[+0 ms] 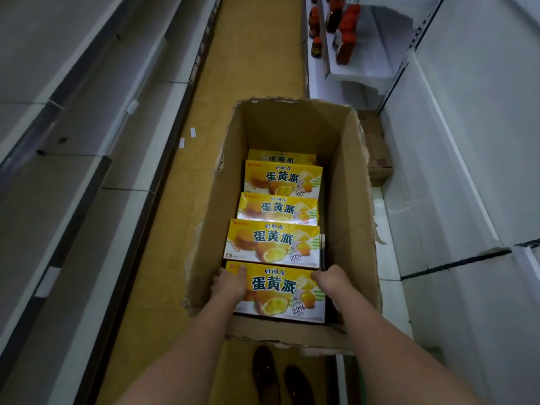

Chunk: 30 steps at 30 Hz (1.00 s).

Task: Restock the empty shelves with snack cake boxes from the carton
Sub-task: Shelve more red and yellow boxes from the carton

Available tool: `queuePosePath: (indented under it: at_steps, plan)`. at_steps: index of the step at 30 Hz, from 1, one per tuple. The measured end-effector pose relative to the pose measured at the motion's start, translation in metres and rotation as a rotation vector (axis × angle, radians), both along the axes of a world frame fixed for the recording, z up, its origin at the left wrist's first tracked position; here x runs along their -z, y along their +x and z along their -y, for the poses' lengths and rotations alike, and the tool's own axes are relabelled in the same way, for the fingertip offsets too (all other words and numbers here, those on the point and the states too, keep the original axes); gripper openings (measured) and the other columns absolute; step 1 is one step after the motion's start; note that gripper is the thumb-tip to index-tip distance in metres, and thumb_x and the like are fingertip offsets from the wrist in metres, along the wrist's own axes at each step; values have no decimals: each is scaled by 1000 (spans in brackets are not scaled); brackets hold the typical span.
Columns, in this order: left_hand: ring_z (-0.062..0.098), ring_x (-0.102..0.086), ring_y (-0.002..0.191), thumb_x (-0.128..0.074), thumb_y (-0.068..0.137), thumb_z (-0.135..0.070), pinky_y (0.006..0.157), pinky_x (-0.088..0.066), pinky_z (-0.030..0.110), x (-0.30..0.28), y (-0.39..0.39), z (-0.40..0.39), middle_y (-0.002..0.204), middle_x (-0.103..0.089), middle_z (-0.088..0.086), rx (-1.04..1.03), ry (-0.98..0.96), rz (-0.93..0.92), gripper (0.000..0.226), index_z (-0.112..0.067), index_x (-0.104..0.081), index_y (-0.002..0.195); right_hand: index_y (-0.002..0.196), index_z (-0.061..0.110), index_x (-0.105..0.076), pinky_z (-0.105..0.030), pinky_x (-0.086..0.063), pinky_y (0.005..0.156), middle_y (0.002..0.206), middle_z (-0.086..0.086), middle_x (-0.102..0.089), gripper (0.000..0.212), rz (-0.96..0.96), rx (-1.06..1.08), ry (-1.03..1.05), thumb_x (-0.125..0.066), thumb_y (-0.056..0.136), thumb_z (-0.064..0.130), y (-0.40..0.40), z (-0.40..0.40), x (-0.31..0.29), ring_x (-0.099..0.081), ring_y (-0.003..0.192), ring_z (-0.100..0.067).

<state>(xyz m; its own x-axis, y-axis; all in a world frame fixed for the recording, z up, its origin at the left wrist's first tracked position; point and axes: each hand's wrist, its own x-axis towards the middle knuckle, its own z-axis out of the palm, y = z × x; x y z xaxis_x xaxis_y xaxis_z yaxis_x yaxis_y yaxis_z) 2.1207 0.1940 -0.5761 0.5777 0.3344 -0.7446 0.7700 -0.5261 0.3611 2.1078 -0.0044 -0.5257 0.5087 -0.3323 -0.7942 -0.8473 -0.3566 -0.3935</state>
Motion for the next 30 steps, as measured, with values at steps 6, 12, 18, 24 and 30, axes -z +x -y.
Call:
queuePosePath:
  at_steps: [6, 12, 18, 24, 30]
  plan:
    - [38, -26, 137, -41, 97, -48, 109, -28, 42, 13, -7, 13, 153, -18, 17, -31, 76, -44, 74, -2, -15, 148, 140, -7, -32, -40, -43, 97, 135, -24, -47, 55, -117, 42, 3, -53, 96, 18, 7, -2, 25, -49, 121, -37]
    - [41, -27, 137, -51, 93, -48, 108, -29, 45, 15, -3, 18, 152, -23, 20, -159, 27, -20, 82, -3, -9, 148, 131, 0, -46, -29, -44, 64, 114, -15, -58, 49, -90, 113, 26, -58, 87, 20, 13, -7, 37, -58, 92, -31]
    - [40, -29, 134, -55, 90, -50, 106, -32, 45, -10, -4, 20, 148, -27, 21, -145, 27, 20, 78, -5, -21, 143, 98, -2, -56, -35, -51, 66, 107, -19, -61, 31, -64, 143, 41, -76, 76, 7, 12, 5, 20, -60, 74, -28]
    - [38, -28, 133, -61, 86, -51, 103, -33, 46, -63, 1, 18, 147, -27, 18, -184, 69, 124, 78, -6, -27, 141, 116, -7, -52, -43, -49, 86, 110, -15, -56, 55, 56, 185, 153, -81, 74, 15, 19, 15, -21, -56, 109, -38]
    - [37, -23, 139, -61, 87, -48, 108, -30, 48, -117, -2, 17, 152, -23, 18, -272, 87, 299, 85, -6, -18, 147, 127, 4, -43, -46, -47, 95, 123, -16, -55, 59, 259, 161, 297, -76, 79, 14, 23, 16, -70, -54, 105, -31]
